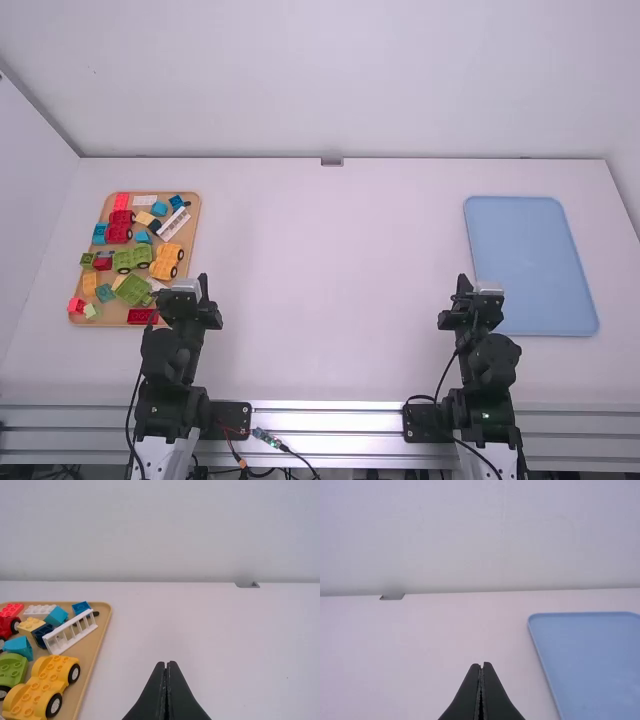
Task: Assemble lego blocks to make yellow taxi
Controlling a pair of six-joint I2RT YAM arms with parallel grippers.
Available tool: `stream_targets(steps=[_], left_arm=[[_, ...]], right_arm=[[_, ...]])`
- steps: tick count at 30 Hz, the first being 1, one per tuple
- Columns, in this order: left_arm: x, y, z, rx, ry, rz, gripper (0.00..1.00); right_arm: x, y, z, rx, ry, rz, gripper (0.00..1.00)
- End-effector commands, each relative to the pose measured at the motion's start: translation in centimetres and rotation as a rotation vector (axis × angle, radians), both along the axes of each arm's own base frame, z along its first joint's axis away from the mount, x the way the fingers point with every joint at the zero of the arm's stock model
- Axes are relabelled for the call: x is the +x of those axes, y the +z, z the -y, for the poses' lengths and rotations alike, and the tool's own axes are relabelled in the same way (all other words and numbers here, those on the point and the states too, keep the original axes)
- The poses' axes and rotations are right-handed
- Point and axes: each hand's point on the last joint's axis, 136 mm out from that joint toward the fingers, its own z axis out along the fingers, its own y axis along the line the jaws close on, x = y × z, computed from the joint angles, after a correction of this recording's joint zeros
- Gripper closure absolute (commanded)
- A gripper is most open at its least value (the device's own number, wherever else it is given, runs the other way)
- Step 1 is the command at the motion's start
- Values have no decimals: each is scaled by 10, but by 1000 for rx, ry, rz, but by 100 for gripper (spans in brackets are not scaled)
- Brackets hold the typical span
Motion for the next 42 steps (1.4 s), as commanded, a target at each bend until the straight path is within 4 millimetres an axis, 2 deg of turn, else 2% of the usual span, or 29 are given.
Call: stream_targets(steps=[1, 6, 17, 27, 36, 42], left_arm=[[0, 3, 0, -4, 0, 5, 99], [1, 16, 3, -39, 4, 19, 95], [1, 31, -9, -82, 80, 3, 88], [7, 73, -9, -125, 81, 72, 78], [11, 74, -17, -116, 137, -25, 68], [14, 74, -18, -116, 145, -88, 62]], right_arm=[[0, 2, -2, 6, 11, 5, 99], [1, 22, -13, 46, 63, 40, 95], [1, 61, -25, 125, 129, 110, 88], [3, 98, -29, 156, 158, 176, 80], [4, 99, -49, 100, 248, 113, 74], [7, 99, -53, 58, 251, 75, 69]])
